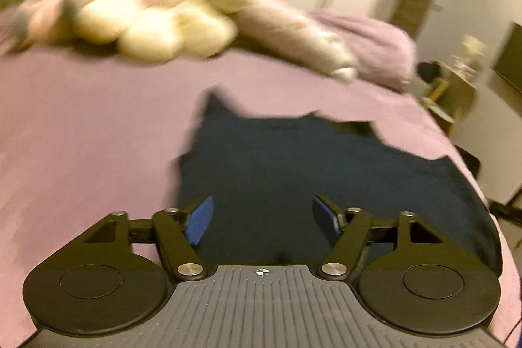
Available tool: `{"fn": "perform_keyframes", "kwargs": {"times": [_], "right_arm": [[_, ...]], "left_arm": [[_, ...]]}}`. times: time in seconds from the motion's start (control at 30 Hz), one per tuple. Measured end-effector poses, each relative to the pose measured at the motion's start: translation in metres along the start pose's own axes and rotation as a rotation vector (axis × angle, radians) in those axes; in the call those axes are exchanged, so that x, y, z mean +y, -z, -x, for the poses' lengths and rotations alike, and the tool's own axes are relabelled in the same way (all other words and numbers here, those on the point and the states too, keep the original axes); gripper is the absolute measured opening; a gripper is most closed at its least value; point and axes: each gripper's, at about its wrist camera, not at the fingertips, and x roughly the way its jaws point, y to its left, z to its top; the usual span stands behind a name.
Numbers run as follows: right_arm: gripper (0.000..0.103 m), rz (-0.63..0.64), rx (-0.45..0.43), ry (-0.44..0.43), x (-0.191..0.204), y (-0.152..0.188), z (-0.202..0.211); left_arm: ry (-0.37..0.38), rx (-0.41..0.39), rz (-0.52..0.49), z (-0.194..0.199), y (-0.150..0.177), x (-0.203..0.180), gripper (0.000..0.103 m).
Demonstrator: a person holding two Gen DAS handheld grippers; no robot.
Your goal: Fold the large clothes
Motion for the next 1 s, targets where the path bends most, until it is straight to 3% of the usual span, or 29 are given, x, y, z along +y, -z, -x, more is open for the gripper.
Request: {"fn": "perform_keyframes", "kwargs": {"times": [0.03,0.1,0.17,0.27,0.37,0.53,0.67,0.77,0.93,1.0], "right_arm": [[0.031,0.033,-0.02,-0.046,0.021,-0.001,-0.017],[0.016,0.1,-0.012,-0.076,0.054,-0.001,-0.051],[0.011,0.2,0.022,-0.069,0.087,0.002,-0.094],[0.011,0.235,0.073,-0.077,0.115,0.003,-0.145],[0.011,0.305,0.066,-0.045,0.125,0.017,-0.169],[0.008,0.203,0.063,-0.073,0.103,0.028,-0.197],[0.008,0.191,0.077,-0.072,0.099,0.017,-0.194],[0.008,0.222,0.021,0.043,0.078,0.002,-0.177],[0.008,0.18,-0.011,0.266,0.003,-0.016,-0.162],[0.008,0.094,0.002,0.236,-0.021,-0.009,-0.163]], "left_arm": [[0.002,-0.022,-0.027,-0.014,0.001,-0.017,0.086],[-0.01,-0.036,-0.037,-0.049,-0.002,-0.044,0.087],[-0.027,-0.044,-0.008,-0.085,-0.006,-0.056,0.087],[-0.112,-0.03,0.024,-0.132,-0.01,-0.057,0.087],[-0.261,-0.043,-0.072,-0.158,0.004,-0.049,0.089],[-0.311,-0.028,-0.098,-0.176,0.011,-0.044,0.095],[-0.29,-0.031,-0.068,-0.165,0.003,-0.033,0.095],[-0.345,-0.039,-0.075,-0.16,-0.002,-0.018,0.097],[-0.36,-0.04,-0.028,-0.161,-0.003,0.002,0.097],[-0.359,-0.042,-0.024,-0.163,-0.001,0.003,0.097]]}}
